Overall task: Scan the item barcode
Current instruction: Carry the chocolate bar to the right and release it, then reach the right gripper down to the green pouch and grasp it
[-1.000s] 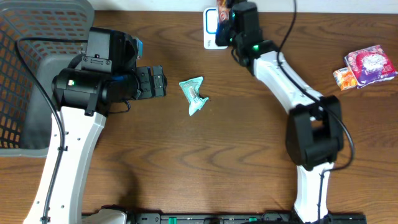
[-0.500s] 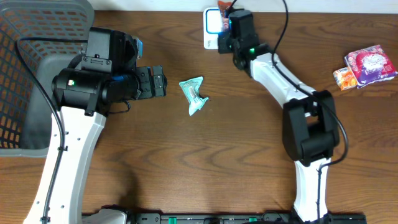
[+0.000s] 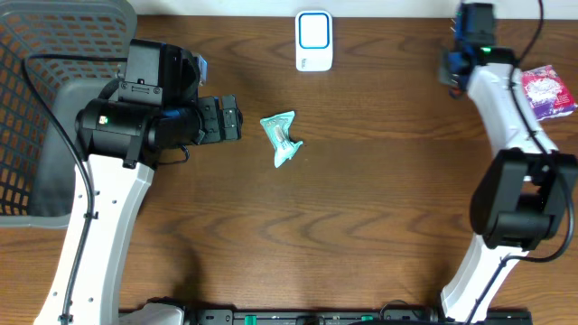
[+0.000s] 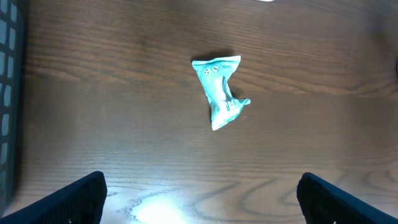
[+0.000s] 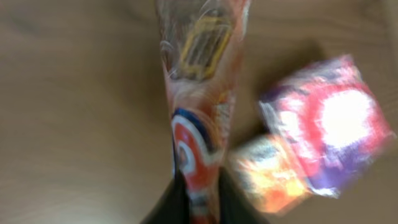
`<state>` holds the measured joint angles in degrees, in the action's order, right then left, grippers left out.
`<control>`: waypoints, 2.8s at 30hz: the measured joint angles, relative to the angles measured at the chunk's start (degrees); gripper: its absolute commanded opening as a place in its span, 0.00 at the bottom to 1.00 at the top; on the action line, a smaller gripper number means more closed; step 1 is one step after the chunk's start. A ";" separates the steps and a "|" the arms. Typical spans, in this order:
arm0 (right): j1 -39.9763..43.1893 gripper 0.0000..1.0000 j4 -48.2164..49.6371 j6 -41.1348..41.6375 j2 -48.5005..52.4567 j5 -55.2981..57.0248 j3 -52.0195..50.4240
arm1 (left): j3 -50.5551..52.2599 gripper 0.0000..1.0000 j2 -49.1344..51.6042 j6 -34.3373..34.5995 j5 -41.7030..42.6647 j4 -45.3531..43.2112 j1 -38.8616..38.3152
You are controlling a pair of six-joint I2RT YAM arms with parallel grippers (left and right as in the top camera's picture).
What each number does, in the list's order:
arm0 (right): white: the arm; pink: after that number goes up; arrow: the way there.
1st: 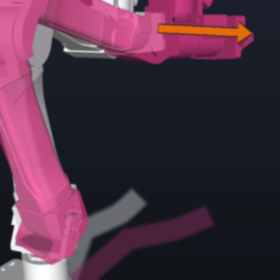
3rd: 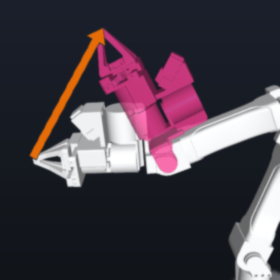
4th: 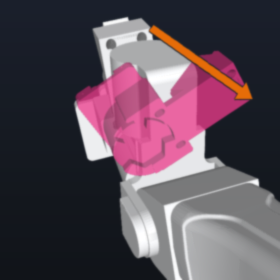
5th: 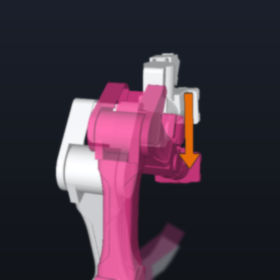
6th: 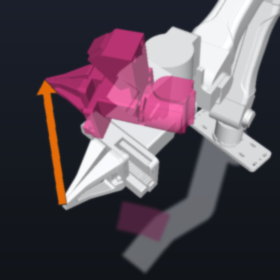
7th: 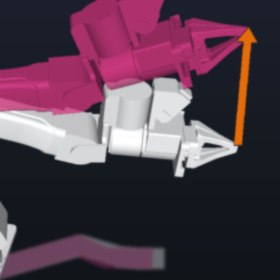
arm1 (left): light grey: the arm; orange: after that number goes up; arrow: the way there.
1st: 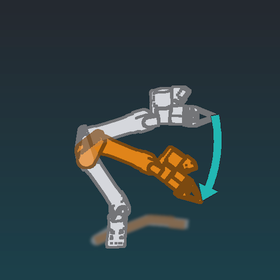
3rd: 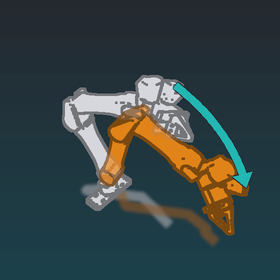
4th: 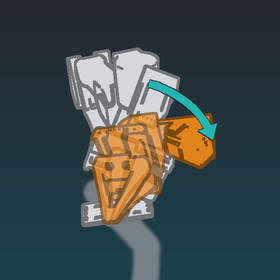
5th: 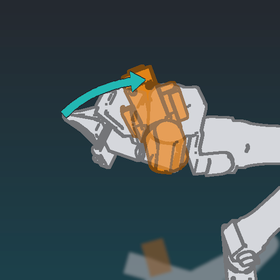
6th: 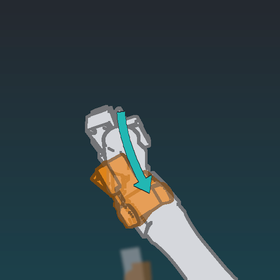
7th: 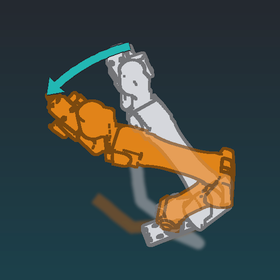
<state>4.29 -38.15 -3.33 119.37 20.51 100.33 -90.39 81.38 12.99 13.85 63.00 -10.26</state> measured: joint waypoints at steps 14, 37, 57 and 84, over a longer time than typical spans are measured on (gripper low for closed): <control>8.57 0.96 -12.57 1.90 0.52 -10.82 -0.04 | 0.00 0.98 0.00 0.00 0.00 0.02 0.00; -22.86 0.99 -17.46 25.51 -5.22 -45.97 0.00 | 0.00 0.98 0.00 0.00 0.00 0.02 0.00; -25.29 0.99 -14.38 25.88 -5.22 -39.52 -0.02 | 0.00 0.98 0.00 0.00 0.00 0.02 0.00; -33.48 0.75 4.35 22.01 4.85 -42.05 -9.18 | 0.00 0.98 0.00 0.00 0.00 0.00 0.00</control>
<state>-29.19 -33.80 18.68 124.22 -21.54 91.15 -90.39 81.38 12.99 13.85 63.00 -10.26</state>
